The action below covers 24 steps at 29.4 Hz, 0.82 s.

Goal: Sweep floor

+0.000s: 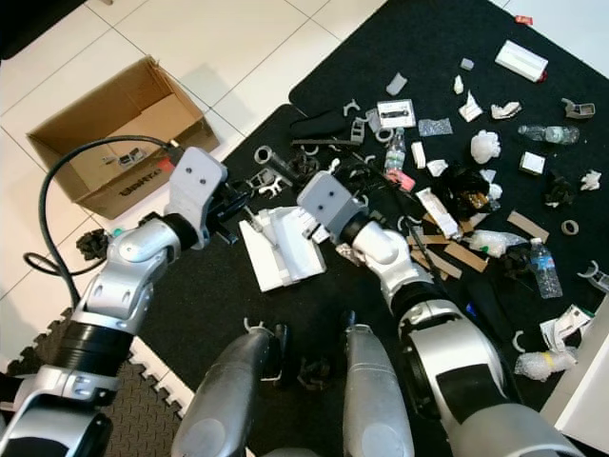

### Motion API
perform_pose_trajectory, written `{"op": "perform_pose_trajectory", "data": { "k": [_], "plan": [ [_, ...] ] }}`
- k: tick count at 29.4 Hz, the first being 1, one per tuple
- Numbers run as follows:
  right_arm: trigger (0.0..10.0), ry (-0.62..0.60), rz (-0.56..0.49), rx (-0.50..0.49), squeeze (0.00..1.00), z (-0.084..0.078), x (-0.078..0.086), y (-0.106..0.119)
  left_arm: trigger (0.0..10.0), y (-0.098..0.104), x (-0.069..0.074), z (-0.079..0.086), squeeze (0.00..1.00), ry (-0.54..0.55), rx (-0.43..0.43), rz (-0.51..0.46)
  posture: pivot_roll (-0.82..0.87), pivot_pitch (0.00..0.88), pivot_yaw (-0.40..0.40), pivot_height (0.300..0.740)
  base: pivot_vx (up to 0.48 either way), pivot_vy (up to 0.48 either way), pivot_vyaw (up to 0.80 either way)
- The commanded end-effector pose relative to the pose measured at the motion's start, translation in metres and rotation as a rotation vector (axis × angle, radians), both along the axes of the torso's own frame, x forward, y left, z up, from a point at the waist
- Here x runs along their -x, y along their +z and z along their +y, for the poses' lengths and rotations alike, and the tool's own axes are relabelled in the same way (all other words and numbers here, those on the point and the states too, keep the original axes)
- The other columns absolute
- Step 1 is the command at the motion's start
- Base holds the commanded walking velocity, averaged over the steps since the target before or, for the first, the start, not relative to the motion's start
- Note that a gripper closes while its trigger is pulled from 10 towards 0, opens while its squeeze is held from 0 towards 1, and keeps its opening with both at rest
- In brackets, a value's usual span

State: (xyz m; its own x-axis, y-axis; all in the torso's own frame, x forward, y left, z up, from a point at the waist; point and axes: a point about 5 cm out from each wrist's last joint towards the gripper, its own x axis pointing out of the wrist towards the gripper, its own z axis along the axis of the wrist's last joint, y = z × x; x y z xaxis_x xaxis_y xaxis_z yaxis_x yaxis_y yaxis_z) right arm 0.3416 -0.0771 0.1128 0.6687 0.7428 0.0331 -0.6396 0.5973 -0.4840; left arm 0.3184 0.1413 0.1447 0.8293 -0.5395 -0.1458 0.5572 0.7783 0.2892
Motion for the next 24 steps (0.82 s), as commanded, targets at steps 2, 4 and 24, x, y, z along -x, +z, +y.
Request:
{"op": "perform_pose_trajectory", "data": {
  "k": [2,4,24],
  "plan": [
    [10.0,0.084,0.051,-0.001,0.0,0.011,0.014,-0.016,10.0,-0.036,0.011,-0.001,0.0,0.0,-0.005,0.162,0.12,0.397,-0.027,0.74,0.0,0.0,0.0],
    [10.0,0.102,0.065,-0.002,0.0,0.013,0.017,-0.018,10.0,-0.036,0.011,-0.001,0.0,0.001,-0.004,0.162,0.12,0.397,-0.027,0.74,0.0,0.0,0.0],
    [10.0,0.109,0.283,-0.563,0.0,0.008,-0.008,0.017,10.0,-0.037,0.01,-0.003,0.0,0.004,-0.001,0.162,0.11,0.393,-0.034,0.74,0.0,0.0,0.0]
  ]
}}
